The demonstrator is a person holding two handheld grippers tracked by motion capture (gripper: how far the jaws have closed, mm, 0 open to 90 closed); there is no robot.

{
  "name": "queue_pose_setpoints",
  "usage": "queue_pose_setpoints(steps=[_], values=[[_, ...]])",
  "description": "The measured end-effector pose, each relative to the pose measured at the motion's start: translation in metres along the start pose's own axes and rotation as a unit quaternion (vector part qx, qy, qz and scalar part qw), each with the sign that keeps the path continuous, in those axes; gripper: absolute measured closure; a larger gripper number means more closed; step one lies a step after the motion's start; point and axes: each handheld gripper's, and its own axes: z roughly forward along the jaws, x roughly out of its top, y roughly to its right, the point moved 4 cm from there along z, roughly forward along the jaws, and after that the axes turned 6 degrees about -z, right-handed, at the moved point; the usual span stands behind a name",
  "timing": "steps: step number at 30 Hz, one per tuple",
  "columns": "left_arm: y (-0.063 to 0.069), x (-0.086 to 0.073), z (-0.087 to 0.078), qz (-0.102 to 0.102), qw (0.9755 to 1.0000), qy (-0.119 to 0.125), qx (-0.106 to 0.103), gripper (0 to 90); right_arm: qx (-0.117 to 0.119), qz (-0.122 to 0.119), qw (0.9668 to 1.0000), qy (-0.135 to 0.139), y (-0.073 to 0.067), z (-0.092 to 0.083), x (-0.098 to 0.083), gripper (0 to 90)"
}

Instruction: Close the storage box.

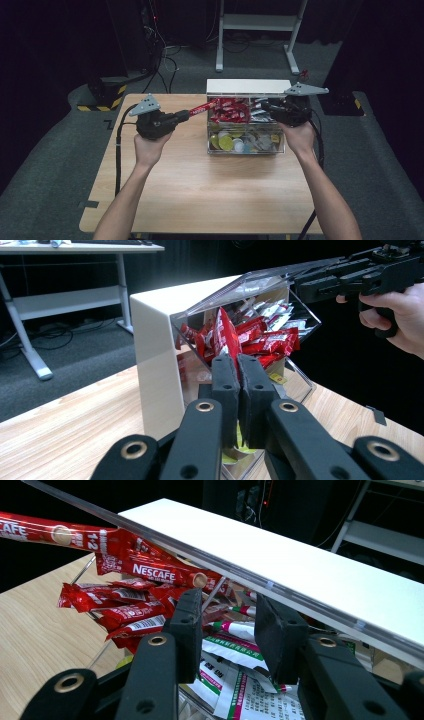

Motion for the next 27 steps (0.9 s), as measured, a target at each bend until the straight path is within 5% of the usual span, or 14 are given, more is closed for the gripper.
queue_pose_setpoints(steps=[27], values=[[-0.012,-0.008,-0.025,-0.024,0.9994,0.023,0.009,87.1,0.001,-0.002,1.0,0.0,0.0,0.0,0.0,63.8]])
